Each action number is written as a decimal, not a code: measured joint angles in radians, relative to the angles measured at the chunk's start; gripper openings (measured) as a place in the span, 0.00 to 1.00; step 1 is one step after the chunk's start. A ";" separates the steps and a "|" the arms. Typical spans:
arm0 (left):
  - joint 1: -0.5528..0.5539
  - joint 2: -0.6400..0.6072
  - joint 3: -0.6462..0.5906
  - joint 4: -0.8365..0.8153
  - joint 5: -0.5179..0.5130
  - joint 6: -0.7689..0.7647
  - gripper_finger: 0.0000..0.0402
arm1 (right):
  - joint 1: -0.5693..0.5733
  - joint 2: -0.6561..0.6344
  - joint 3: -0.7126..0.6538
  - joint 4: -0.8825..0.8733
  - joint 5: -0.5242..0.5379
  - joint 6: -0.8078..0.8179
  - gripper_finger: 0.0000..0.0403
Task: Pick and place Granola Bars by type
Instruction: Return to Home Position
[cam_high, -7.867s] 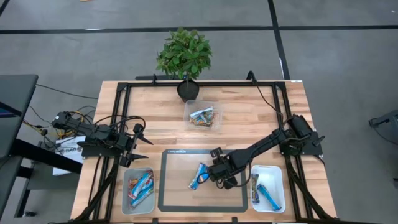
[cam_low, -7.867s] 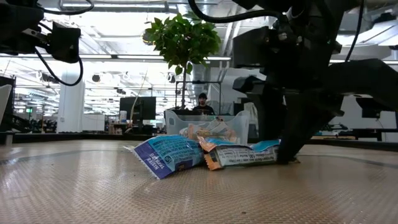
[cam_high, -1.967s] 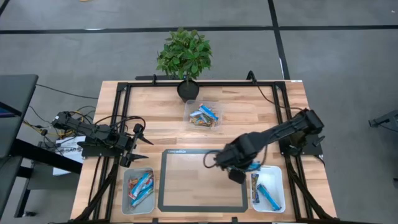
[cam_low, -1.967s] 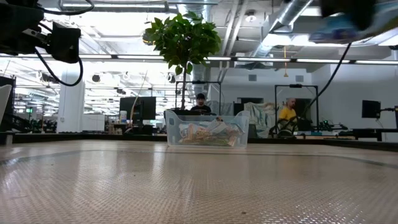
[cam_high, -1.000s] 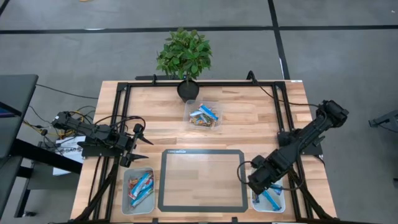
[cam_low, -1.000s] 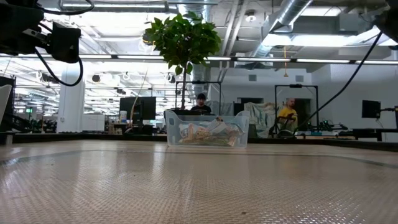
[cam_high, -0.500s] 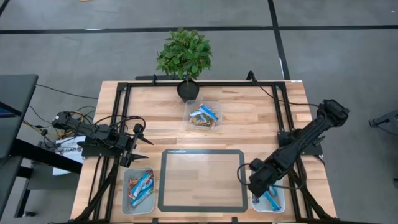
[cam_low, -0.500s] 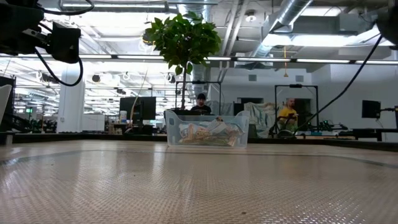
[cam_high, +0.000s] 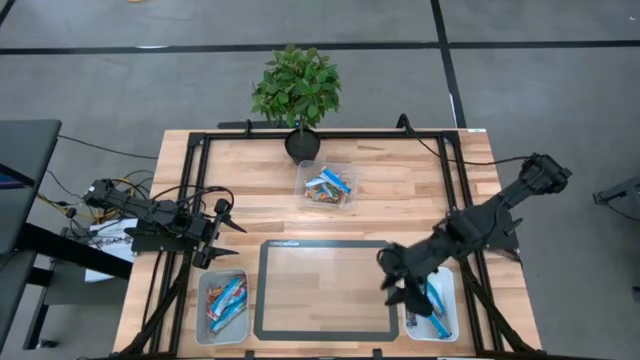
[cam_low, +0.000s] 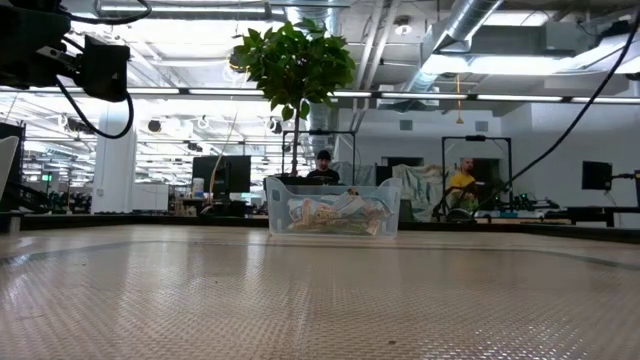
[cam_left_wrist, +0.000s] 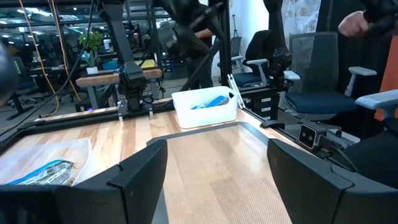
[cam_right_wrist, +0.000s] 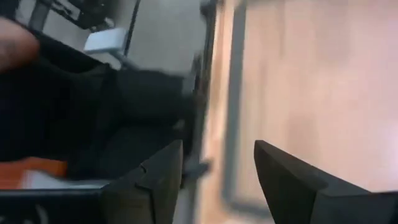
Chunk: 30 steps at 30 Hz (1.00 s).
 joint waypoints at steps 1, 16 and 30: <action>0.000 0.000 0.000 0.000 0.000 0.000 0.67 | -0.013 -0.014 0.005 0.009 0.026 -0.089 0.47; 0.000 0.000 0.000 0.000 0.000 0.003 0.67 | -0.211 -0.456 -0.582 0.585 0.198 -0.786 0.45; 0.000 0.000 0.000 0.000 0.000 0.004 0.67 | -0.300 -0.677 -0.991 1.043 0.228 -0.893 0.43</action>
